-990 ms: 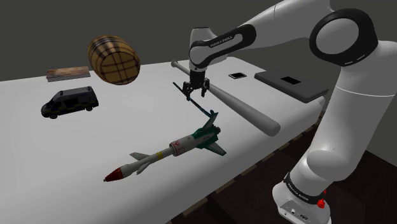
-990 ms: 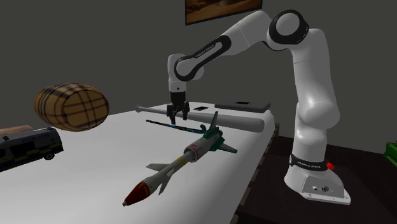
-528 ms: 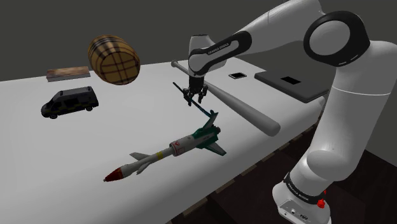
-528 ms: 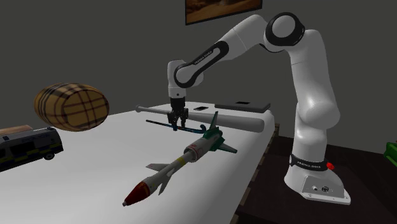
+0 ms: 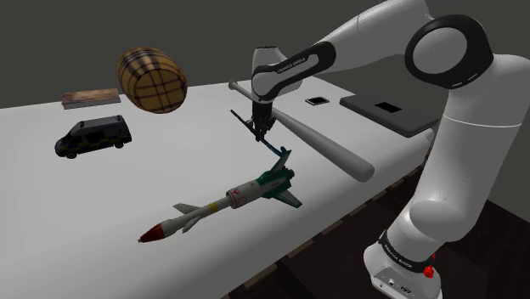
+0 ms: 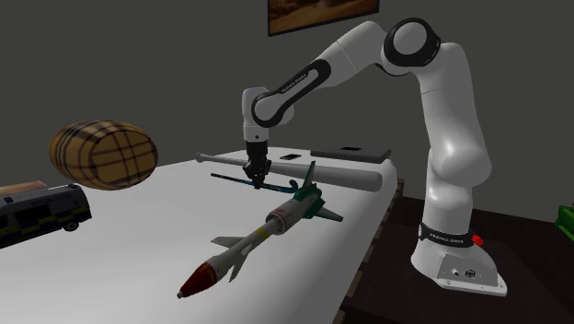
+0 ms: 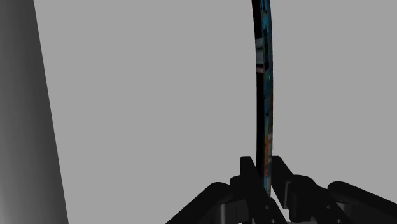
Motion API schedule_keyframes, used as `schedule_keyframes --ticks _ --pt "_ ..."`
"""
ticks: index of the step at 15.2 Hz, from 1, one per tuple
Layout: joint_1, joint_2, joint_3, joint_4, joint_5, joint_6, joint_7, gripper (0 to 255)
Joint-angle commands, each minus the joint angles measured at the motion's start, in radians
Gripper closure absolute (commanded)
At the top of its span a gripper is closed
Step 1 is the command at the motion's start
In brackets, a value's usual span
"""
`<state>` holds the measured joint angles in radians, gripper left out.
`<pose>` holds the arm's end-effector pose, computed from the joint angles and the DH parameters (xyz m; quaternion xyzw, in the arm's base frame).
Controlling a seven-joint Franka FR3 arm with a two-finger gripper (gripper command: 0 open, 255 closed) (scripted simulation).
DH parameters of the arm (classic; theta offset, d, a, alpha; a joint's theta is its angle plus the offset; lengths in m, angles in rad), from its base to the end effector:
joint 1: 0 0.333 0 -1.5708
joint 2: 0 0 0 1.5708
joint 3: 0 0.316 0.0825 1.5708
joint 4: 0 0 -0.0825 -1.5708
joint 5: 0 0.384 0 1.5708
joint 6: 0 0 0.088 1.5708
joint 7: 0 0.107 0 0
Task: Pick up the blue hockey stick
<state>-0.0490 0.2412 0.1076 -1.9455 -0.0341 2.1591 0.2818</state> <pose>0.6009 0.0314 0.3570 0.9946 -0.1031 -0.0126 0.0034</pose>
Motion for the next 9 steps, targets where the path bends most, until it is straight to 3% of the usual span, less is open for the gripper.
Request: schedule_keyframes --ticks 1,9 --pt "-0.001 -0.002 0.0 -0.004 0.0 0.001 -0.001 255" --pt "-0.002 -0.048 0.001 0.047 0.007 -0.096 -0.006 255"
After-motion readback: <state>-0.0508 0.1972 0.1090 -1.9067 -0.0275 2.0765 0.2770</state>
